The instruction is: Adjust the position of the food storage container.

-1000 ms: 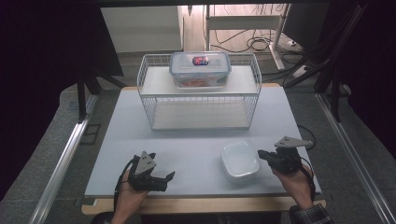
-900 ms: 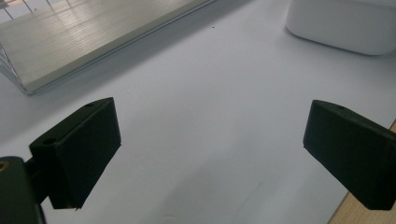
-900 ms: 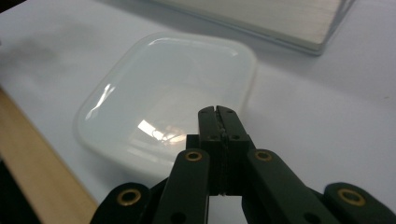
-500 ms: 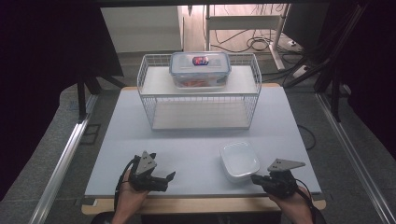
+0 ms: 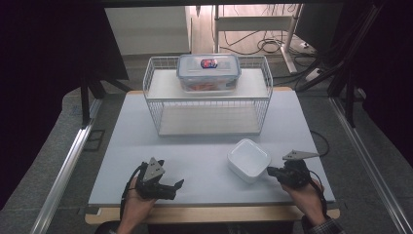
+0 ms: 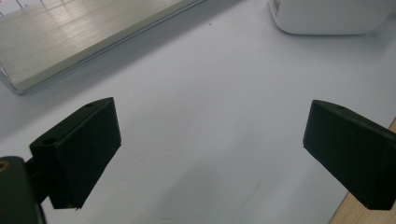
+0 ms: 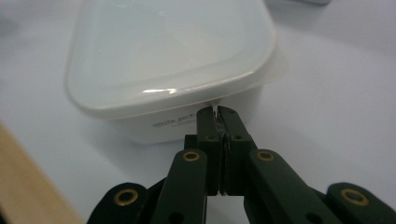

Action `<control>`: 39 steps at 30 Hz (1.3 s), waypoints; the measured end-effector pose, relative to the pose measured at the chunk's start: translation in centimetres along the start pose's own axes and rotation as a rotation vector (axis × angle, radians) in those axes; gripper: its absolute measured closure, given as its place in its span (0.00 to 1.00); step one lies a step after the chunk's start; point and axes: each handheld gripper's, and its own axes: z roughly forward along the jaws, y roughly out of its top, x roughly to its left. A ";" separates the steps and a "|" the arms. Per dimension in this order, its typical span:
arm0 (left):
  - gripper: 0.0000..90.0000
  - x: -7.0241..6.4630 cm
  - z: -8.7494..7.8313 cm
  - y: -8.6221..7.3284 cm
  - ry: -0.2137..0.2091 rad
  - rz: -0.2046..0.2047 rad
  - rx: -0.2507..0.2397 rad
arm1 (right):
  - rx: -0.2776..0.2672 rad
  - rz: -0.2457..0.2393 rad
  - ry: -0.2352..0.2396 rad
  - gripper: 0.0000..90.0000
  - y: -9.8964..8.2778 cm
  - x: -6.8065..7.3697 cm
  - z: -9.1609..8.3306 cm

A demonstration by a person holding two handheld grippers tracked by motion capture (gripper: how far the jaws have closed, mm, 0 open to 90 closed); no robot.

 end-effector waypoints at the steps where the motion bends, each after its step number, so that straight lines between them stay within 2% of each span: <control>1: 0.04 0.0 0.0 0.0 -0.001 0.000 0.003 | -0.001 -0.004 -0.012 0.98 0.3 -0.3 0.3; 3: 0.04 0.1 0.1 0.0 -0.001 -0.001 0.005 | 0.002 0.009 -0.018 0.98 0.9 -0.9 0.9; 10: 0.04 0.4 0.3 -0.2 -0.005 -0.026 0.015 | 0.004 0.004 -0.050 0.97 3.2 -1.9 2.8; 16: 0.04 0.6 0.4 -0.2 -0.004 -0.027 0.020 | 0.004 -0.013 -0.038 0.98 4.6 -1.5 4.5; 20: 0.04 0.5 0.4 -0.2 -0.007 -0.022 0.021 | 0.017 -0.041 -0.013 0.98 5.4 -0.4 5.6; 28: 0.04 0.4 0.4 -0.2 -0.006 -0.015 0.023 | 0.036 -0.075 0.066 0.98 6.4 2.3 7.8; 34: 0.04 0.5 0.4 -0.2 -0.008 -0.015 0.024 | 0.046 -0.116 0.118 0.97 6.3 4.4 8.1; 39: 0.04 0.4 0.4 -0.2 -0.009 -0.013 0.033 | 0.044 -0.130 0.123 0.95 6.1 4.9 7.9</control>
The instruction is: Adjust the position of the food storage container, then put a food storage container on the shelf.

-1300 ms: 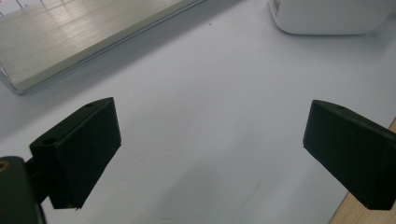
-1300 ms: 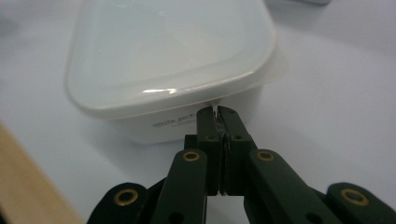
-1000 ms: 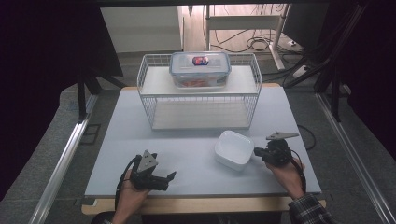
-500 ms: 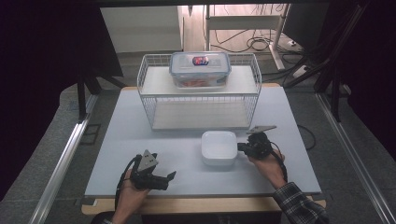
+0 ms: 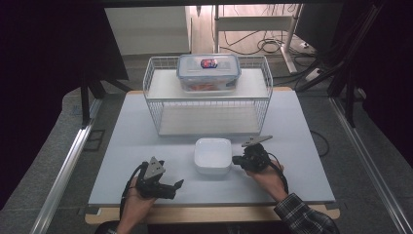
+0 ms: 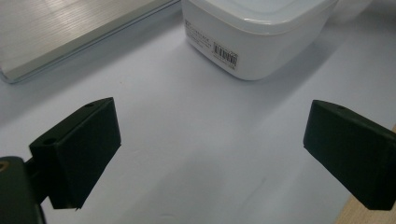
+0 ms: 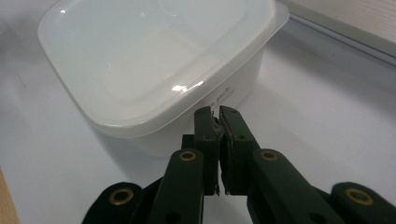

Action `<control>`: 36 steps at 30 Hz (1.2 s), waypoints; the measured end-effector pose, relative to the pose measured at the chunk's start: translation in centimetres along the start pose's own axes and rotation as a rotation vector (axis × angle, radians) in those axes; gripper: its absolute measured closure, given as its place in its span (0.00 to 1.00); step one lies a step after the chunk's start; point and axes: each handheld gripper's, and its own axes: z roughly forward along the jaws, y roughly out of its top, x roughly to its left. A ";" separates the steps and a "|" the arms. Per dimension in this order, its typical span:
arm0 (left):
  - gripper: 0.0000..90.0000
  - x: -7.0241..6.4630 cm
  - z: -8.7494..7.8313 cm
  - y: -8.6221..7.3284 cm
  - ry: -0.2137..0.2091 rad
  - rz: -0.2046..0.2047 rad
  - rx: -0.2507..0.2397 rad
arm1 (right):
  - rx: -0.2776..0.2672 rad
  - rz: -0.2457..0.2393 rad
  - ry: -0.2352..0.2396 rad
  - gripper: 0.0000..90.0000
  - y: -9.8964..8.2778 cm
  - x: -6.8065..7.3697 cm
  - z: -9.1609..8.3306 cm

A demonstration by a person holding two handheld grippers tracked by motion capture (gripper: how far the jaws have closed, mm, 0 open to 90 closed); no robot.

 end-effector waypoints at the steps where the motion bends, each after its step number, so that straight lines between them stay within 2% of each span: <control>1: 0.04 0.0 0.0 0.0 0.001 -0.001 0.002 | -0.007 -0.001 -0.007 0.94 0.0 0.0 -0.3; 3: 0.04 0.1 0.0 0.0 -0.004 -0.007 0.007 | -0.031 -0.016 -0.031 0.90 0.0 0.1 -1.1; 5: 0.05 0.2 0.0 0.0 -0.008 -0.008 0.013 | -0.053 -0.027 -0.033 0.82 -0.1 0.1 -2.1; 10: 0.05 0.1 0.0 0.0 -0.017 -0.011 0.026 | -0.083 -0.088 -0.053 0.53 -0.7 0.6 -3.6; 14: 0.05 0.1 0.1 -0.1 -0.023 -0.009 0.029 | -0.095 -0.092 -0.036 0.29 -1.4 0.9 -3.7; 17: 0.04 0.2 0.1 -0.3 -0.030 -0.002 0.022 | -0.101 -0.085 -0.011 0.19 -2.2 1.1 -3.7; 21: 0.04 0.2 0.1 -0.3 -0.050 -0.006 0.013 | -0.078 -0.125 -0.011 0.14 -2.7 1.5 -3.6; 24: 0.03 0.1 0.1 -0.3 -0.065 0.002 -0.010 | -0.097 -0.122 0.002 0.11 -2.6 1.6 -3.7; 29: 0.04 0.4 0.5 -0.2 -0.114 -0.020 -0.014 | -0.103 -0.119 0.005 0.07 -2.5 1.4 -3.6; 33: 0.05 0.4 0.6 0.6 -0.118 -0.007 -0.014 | -0.098 -0.134 0.003 0.03 -2.2 1.4 -3.5; 34: 0.05 0.5 0.7 1.0 -0.128 -0.012 -0.002 | -0.102 -0.137 0.000 0.03 -2.1 1.5 -3.4; 36: 0.06 0.6 0.8 1.8 -0.162 -0.028 -0.007 | -0.113 -0.112 -0.007 0.03 -1.7 1.5 -3.5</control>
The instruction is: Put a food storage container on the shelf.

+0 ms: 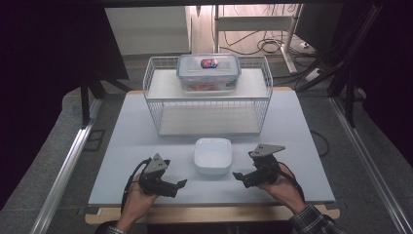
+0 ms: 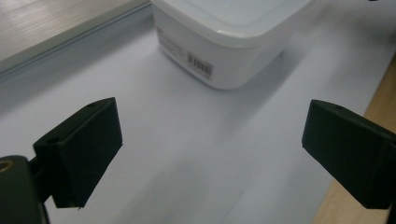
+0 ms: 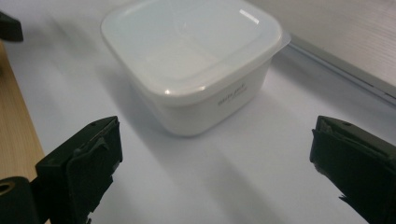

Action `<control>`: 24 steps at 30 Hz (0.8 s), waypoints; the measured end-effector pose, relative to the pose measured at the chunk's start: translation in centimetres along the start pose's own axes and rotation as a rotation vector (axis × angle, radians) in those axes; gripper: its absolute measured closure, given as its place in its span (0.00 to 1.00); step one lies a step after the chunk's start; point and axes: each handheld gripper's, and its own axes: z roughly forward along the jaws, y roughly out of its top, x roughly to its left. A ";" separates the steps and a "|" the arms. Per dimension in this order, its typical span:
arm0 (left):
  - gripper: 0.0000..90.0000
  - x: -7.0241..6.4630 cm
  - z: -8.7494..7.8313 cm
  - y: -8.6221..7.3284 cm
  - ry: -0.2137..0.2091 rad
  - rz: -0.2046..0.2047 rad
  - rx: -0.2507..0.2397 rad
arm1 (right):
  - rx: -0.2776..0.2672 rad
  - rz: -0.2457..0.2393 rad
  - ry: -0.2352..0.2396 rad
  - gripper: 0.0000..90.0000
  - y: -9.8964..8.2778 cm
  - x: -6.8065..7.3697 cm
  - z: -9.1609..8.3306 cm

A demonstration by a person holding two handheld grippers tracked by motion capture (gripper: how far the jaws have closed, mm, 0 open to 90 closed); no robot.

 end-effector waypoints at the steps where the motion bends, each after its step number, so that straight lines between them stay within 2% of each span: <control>1: 0.06 0.1 0.1 0.4 -0.009 -0.003 -0.006 | -0.007 0.015 0.007 0.02 0.2 -0.1 0.0; 5: 0.04 0.5 0.8 2.0 -0.005 -0.013 0.018 | -0.009 0.043 0.039 0.02 1.1 -0.3 0.0; 8: 0.05 1.1 1.4 3.1 -0.044 -0.045 0.009 | 0.001 0.059 0.042 0.04 1.6 -0.3 0.2; 9: 0.05 1.1 1.4 3.1 -0.044 -0.045 0.009 | 0.005 0.063 0.043 0.04 1.8 -0.4 0.2; 10: 0.05 1.3 1.9 3.9 -0.054 -0.050 0.019 | 0.014 0.063 0.042 0.05 2.0 -0.4 0.3; 12: 0.08 1.3 2.4 4.6 -0.035 -0.021 0.031 | 0.042 0.056 0.036 0.06 2.3 -0.4 0.6; 17: 0.16 1.6 3.9 6.0 -0.031 -0.012 0.031 | 0.063 0.084 0.033 0.21 3.1 -1.0 1.2; 19: 0.18 1.8 4.6 6.4 -0.037 -0.026 0.024 | 0.063 0.095 0.031 0.26 3.5 -1.3 1.6; 23: 0.26 2.2 5.8 6.8 -0.039 -0.026 0.039 | 0.077 0.102 0.025 0.31 4.1 -1.7 2.8; 24: 0.27 2.3 6.0 6.8 -0.044 -0.037 0.044 | 0.080 0.103 0.022 0.32 4.2 -1.8 3.1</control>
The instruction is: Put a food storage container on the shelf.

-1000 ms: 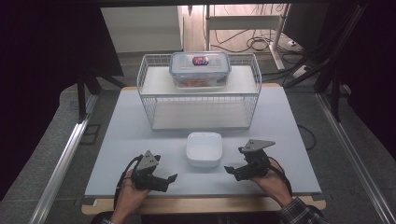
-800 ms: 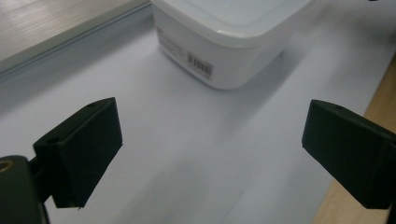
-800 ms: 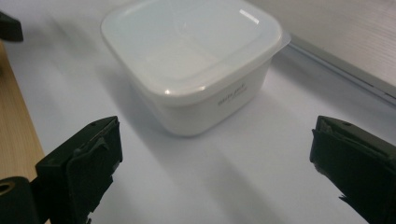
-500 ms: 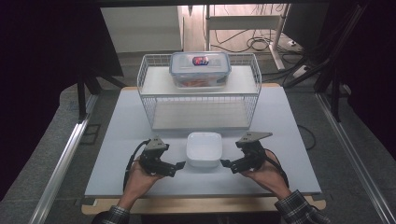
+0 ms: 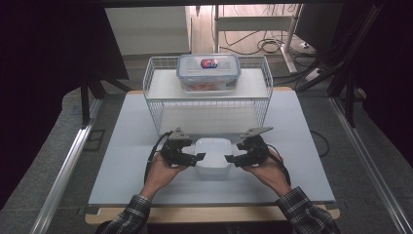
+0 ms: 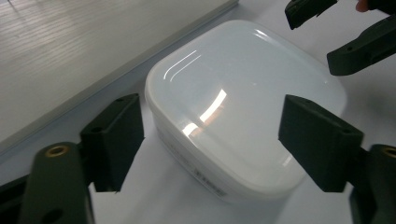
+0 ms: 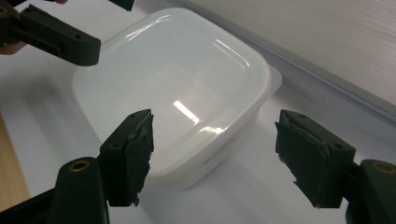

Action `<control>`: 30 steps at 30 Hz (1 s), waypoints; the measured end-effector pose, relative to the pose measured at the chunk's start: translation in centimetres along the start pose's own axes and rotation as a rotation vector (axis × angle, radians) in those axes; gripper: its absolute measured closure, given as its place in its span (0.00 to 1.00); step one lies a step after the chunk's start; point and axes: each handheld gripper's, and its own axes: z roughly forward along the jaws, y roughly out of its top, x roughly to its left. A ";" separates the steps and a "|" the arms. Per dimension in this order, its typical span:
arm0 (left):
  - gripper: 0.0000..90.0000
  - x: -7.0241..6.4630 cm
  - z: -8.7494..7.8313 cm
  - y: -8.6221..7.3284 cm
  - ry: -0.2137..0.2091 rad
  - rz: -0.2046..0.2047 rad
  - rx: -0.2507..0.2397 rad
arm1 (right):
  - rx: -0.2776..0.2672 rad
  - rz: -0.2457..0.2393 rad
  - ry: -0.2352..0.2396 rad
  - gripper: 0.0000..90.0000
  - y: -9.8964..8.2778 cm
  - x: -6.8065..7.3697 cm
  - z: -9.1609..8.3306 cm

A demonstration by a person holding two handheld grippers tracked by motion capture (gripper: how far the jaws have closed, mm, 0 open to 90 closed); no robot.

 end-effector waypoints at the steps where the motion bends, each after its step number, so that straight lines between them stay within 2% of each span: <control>1: 0.27 0.2 0.2 -0.1 -0.007 -0.007 0.004 | 0.003 0.003 -0.005 0.33 0.1 0.0 0.3; 3: 0.26 0.5 0.7 -0.4 -0.018 -0.022 0.018 | 0.004 0.006 0.002 0.33 0.2 -0.2 0.7; 5: 0.23 0.9 0.9 -0.6 -0.047 -0.054 0.012 | 0.003 0.027 0.025 0.32 0.2 -0.4 1.0; 8: 0.20 1.5 1.2 -0.8 -0.114 -0.104 0.021 | 0.009 0.053 0.057 0.31 0.2 -0.7 1.4; 10: 0.20 1.6 1.4 -1.0 -0.171 -0.121 0.024 | 0.015 0.080 0.092 0.30 0.1 -0.8 1.6; 15: 0.28 1.3 1.0 -1.4 -0.182 -0.147 0.021 | 0.008 0.086 0.083 0.35 -0.2 -0.4 1.2; 18: 0.36 1.4 0.5 -1.8 -0.201 -0.169 0.021 | 0.019 0.114 0.085 0.38 -0.4 -0.4 0.9; 20: 0.39 1.1 0.3 -1.8 -0.193 -0.168 0.022 | 0.022 0.124 0.090 0.40 -0.4 -0.4 0.8; 22: 0.42 0.7 0.0 -1.8 -0.182 -0.149 0.024 | 0.050 0.178 0.139 0.41 -0.5 -0.7 0.8; 24: 0.43 0.6 0.0 -1.8 -0.178 -0.144 0.025 | 0.052 0.201 0.164 0.39 -0.8 -1.0 0.9; 26: 0.43 0.8 0.1 -1.9 -0.184 -0.156 0.020 | 0.041 0.194 0.158 0.40 -0.9 -1.0 0.8; 27: 0.43 0.9 0.1 -1.8 -0.188 -0.160 0.022 | 0.037 0.189 0.147 0.44 -0.8 -0.9 0.7; 28: 0.43 1.0 0.1 -1.8 -0.192 -0.153 0.026 | 0.029 0.182 0.130 0.49 -0.7 -0.9 0.5; 30: 0.42 1.1 0.2 -1.5 -0.195 -0.143 0.038 | 0.027 0.196 0.132 0.52 -0.6 -1.1 0.4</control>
